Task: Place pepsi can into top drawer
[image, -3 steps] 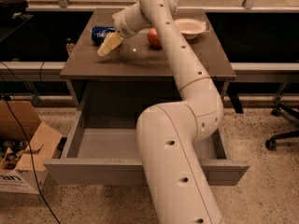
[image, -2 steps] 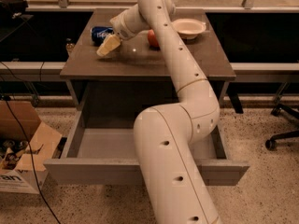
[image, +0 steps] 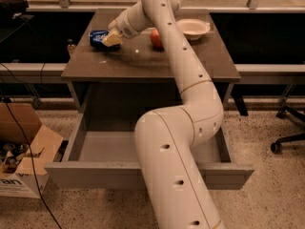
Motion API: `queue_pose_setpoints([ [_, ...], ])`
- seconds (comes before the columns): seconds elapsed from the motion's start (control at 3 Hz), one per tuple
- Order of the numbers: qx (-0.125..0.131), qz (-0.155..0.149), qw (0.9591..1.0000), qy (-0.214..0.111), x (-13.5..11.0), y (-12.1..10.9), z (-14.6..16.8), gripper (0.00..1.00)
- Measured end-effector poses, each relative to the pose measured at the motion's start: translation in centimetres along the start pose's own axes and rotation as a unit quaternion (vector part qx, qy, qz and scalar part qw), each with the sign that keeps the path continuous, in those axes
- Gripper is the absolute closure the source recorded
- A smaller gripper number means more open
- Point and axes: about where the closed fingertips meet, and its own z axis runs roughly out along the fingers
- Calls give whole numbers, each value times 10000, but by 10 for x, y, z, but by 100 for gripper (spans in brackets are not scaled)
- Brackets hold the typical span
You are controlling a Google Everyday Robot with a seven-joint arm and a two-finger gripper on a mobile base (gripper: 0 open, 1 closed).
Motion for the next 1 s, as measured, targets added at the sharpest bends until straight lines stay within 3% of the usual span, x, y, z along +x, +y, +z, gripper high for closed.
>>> queue_pose_setpoints([
  [0.33, 11, -56, 10000, -15, -2, 0, -1, 96],
  [0.67, 11, -56, 10000, -15, -2, 0, -1, 100],
  [1.0, -45, -220, 9997, 66, -5, 3, -3, 82],
])
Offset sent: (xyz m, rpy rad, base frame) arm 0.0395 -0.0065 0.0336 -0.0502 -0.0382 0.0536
